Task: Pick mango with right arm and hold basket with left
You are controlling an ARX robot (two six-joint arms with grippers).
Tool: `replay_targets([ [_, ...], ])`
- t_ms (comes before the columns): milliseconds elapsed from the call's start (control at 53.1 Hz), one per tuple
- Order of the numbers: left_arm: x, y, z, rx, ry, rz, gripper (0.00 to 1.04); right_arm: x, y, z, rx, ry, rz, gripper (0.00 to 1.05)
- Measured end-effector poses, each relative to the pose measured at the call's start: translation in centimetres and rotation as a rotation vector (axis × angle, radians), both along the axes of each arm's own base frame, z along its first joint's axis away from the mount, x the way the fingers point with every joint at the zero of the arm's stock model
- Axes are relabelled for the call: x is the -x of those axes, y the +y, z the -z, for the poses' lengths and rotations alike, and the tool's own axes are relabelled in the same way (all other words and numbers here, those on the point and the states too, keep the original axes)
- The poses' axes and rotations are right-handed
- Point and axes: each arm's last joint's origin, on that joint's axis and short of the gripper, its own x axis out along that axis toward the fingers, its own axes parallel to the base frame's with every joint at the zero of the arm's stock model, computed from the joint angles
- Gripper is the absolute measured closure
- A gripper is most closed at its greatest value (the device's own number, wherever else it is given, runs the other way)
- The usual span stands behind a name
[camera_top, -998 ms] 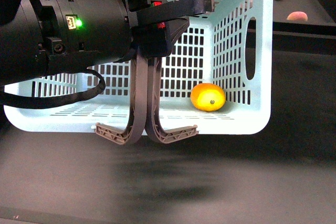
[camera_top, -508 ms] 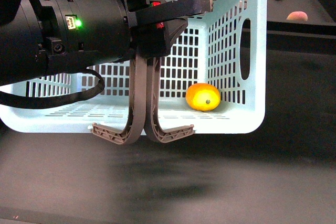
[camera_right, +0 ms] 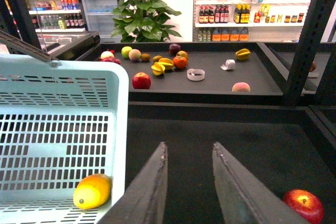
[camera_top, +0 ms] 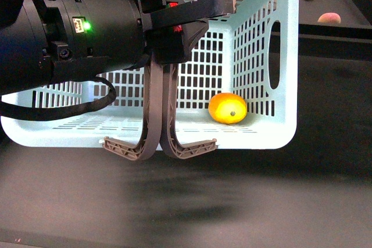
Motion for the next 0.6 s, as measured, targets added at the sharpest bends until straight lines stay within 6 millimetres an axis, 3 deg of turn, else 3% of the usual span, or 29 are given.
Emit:
replay_targets([
  [151,0.0,0.0,0.0,0.000,0.001,0.000,0.97,0.4,-0.4,0.3,0.008,-0.006,0.001,1.03],
  [320,0.0,0.0,0.0,0.000,0.000,-0.001,0.97,0.8,-1.5,0.8,0.012,-0.005,0.007,1.03],
  [603,0.0,0.0,0.0,0.001,0.001,-0.001,0.97,1.4,-1.6,1.7,0.012,-0.014,0.007,1.03],
])
